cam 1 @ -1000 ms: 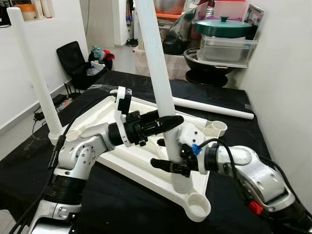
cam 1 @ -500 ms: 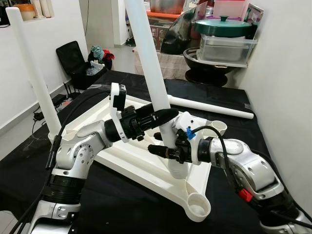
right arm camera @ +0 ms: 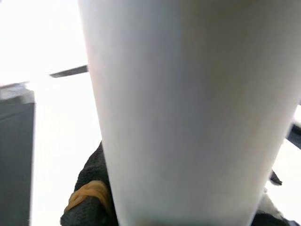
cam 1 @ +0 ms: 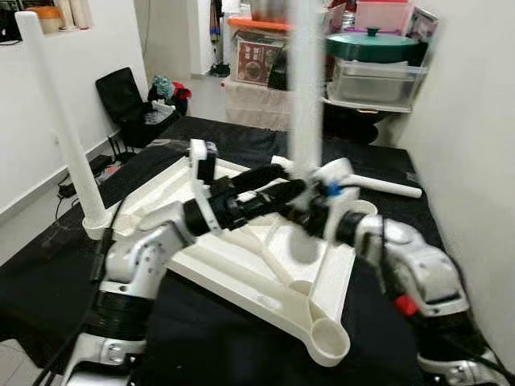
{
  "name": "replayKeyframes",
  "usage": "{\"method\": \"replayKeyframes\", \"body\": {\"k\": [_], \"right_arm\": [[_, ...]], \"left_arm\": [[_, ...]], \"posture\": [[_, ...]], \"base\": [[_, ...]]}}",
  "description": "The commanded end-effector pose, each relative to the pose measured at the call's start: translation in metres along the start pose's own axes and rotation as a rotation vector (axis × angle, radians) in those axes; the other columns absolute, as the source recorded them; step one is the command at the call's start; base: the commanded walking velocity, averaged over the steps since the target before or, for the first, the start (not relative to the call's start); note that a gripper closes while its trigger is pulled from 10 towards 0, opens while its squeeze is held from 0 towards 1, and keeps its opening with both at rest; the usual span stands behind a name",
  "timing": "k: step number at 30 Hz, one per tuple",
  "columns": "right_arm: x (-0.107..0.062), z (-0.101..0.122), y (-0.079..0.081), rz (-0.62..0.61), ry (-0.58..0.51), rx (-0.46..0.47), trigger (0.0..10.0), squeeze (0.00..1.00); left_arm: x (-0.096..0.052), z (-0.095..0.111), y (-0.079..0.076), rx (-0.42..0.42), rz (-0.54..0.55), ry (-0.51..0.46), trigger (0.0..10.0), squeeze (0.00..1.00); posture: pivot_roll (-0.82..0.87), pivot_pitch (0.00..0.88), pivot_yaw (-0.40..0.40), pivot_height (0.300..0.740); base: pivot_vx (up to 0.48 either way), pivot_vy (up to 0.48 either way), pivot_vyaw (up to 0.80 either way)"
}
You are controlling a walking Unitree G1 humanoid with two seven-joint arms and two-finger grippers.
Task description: Building children table
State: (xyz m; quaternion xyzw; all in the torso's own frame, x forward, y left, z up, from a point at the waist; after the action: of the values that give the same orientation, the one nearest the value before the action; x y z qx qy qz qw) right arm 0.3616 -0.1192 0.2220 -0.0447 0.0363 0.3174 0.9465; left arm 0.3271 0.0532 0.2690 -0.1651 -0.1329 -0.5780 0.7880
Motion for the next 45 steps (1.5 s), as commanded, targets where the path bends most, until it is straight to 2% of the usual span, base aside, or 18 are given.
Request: {"method": "replayKeyframes", "body": {"k": [1,7,10,12,15,17,21,23,24,25,26,27,29,30,36,40,41,45], "right_arm": [[-0.002,0.002,-0.008,-0.044,-0.014,-0.013,0.0,0.00],[-0.005,-0.005,-0.020,-0.112,0.009,-0.025,0.0,0.00],[-0.012,-0.007,-0.040,-0.217,0.005,-0.016,0.0,0.00],[-0.037,-0.012,-0.084,-0.463,-0.011,-0.003,0.0,0.00],[-0.049,-0.015,-0.096,-0.535,-0.014,-0.005,0.0,0.00],[-0.073,-0.021,-0.109,-0.624,-0.037,0.003,0.0,0.00],[-0.096,-0.024,-0.119,-0.736,-0.095,0.028,0.0,0.00],[-0.100,-0.025,-0.120,-0.760,-0.110,0.039,0.0,0.00],[-0.102,-0.025,-0.120,-0.775,-0.118,0.045,0.0,0.00],[-0.101,-0.025,-0.115,-0.776,-0.136,0.051,1.9,0.00],[-0.099,-0.024,-0.112,-0.775,-0.149,0.053,1.9,0.00],[-0.096,-0.024,-0.104,-0.749,-0.155,0.054,10.0,0.00],[-0.093,-0.023,-0.099,-0.732,-0.160,0.055,10.0,0.00],[-0.088,-0.020,-0.087,-0.681,-0.184,0.048,10.0,0.00],[-0.080,-0.015,-0.053,-0.548,-0.247,0.049,10.0,0.00],[-0.079,-0.014,-0.049,-0.534,-0.258,0.058,10.0,0.00],[-0.076,-0.011,-0.048,-0.531,-0.272,0.071,10.0,0.00],[-0.060,0.005,-0.040,-0.489,-0.326,0.090,10.0,0.00]], "left_arm": [[-0.005,0.002,0.000,0.018,0.011,-0.005,10.0,1.00],[-0.008,0.007,0.000,0.037,0.022,-0.018,10.0,1.00],[-0.013,0.010,0.002,0.086,0.066,-0.019,10.0,1.00],[-0.030,0.002,0.021,0.207,0.311,0.017,10.0,1.00],[-0.039,-0.004,0.028,0.261,0.418,0.046,10.0,1.00],[-0.072,-0.028,0.047,0.357,0.692,0.191,10.0,1.00],[-0.102,-0.049,0.049,0.388,0.869,0.301,10.0,1.00],[-0.106,-0.051,0.049,0.386,0.895,0.311,10.0,1.00],[-0.108,-0.052,0.048,0.385,0.910,0.317,10.0,0.89],[-0.107,-0.052,0.047,0.415,0.912,0.325,10.0,0.80],[-0.106,-0.051,0.047,0.437,0.911,0.331,10.0,0.80],[-0.104,-0.052,0.046,0.438,0.904,0.333,10.0,0.58],[-0.103,-0.053,0.046,0.440,0.902,0.333,10.0,0.58],[-0.102,-0.055,0.044,0.433,0.895,0.332,10.0,0.26],[-0.100,-0.069,0.036,0.437,0.857,0.368,10.0,0.23],[-0.097,-0.072,0.033,0.446,0.826,0.381,10.0,0.16],[-0.088,-0.073,0.027,0.438,0.758,0.374,10.0,0.00],[-0.062,-0.077,0.001,0.423,0.478,0.354,10.0,0.00]], "posture": [[-0.01,0.000,-0.057,0.740],[-0.01,0.000,-0.057,0.740],[0.01,0.000,-0.061,0.740],[0.01,0.000,-0.064,0.740],[0.01,0.000,-0.067,0.740],[0.02,0.000,-0.072,0.740],[0.03,0.000,-0.074,0.740],[0.03,0.000,-0.074,0.740],[0.03,0.000,-0.074,0.740],[0.03,0.000,-0.072,0.740],[0.03,0.000,-0.072,0.740],[0.03,0.000,-0.070,0.740],[0.03,0.000,-0.070,0.740],[0.03,0.000,-0.069,0.740],[0.03,0.000,-0.065,0.740],[0.03,0.000,-0.062,0.740],[0.02,0.000,-0.058,0.740],[0.02,0.000,-0.051,0.740]], "base": [[0.000,0.000,0.00],[0.000,0.000,0.00],[0.000,0.000,0.00],[0.000,0.000,0.00],[0.000,0.000,0.00],[0.000,0.000,0.00],[0.000,0.000,0.00],[0.000,0.000,0.00],[0.000,0.000,0.00],[0.000,0.000,0.00],[0.000,0.000,0.00],[0.000,0.000,0.00],[0.000,0.000,0.00],[0.000,0.000,0.00],[0.000,0.000,0.00],[0.000,0.000,0.00],[0.000,0.000,0.00],[0.000,0.000,0.00]]}}
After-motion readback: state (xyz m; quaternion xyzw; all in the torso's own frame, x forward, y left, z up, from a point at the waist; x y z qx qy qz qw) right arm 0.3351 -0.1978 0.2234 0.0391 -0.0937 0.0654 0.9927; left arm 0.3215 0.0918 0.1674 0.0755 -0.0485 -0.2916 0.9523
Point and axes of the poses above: a point about 5 cm out from each wrist's last joint towards the gripper, its own x axis pointing out of the wrist towards the gripper, its own z axis along the axis of the wrist's last joint, y = z × x, the point moved 4 cm from there along x, pointing out of the wrist towards the gripper, and after that the axes turned 1 degree about -x, right-handed, at the moved point
